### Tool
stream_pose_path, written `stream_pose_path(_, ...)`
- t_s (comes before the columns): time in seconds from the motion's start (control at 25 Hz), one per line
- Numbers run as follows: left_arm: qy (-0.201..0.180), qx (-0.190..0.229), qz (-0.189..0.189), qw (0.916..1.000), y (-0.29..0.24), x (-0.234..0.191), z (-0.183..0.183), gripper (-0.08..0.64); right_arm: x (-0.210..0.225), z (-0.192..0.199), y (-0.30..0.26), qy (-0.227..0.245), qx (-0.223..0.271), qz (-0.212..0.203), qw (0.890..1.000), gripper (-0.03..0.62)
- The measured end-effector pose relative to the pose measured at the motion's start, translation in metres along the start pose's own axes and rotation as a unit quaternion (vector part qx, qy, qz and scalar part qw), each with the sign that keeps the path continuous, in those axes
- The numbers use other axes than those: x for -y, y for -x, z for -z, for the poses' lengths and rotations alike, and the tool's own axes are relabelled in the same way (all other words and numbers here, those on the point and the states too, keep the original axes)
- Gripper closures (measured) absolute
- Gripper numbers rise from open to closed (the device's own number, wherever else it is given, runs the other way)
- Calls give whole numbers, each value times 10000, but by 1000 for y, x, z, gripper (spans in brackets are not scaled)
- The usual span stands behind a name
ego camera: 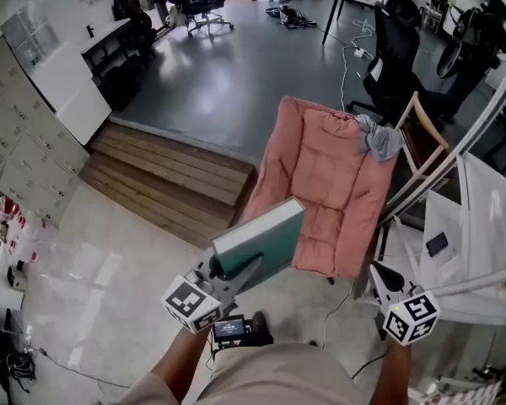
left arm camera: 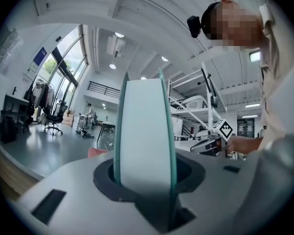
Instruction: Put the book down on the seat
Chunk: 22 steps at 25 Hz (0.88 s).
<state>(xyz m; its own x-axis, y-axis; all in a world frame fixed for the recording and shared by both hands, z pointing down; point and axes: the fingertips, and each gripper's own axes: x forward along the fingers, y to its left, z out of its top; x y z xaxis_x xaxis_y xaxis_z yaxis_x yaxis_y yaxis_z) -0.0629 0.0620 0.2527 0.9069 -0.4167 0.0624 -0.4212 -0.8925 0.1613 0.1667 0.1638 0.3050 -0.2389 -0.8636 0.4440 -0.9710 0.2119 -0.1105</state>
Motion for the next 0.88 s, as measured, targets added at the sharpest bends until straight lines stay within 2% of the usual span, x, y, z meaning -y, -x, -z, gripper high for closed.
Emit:
stream_pose_path(0.32, 30, 122, 221, 9997, -5, -34, -9, 406, -14, -11, -38, -41, -128, -46, 9999, 600)
stream_pose_path(0.56, 179, -106, 449, 9988, -7, -45, 25, 405, -33, 2, -73, -245, -330, -426, 9982, 598)
stream_pose_path(0.72, 424, -223, 201, 9986, -4, -60, 38, 406, -27, 9, -93, -308, -501, -666, 9960, 598)
stream_pose_path(0.88, 469, -144, -174, 9986, -26, -73, 24, 405, 5, 10, -127, -433, -638, -1009, 9919, 598)
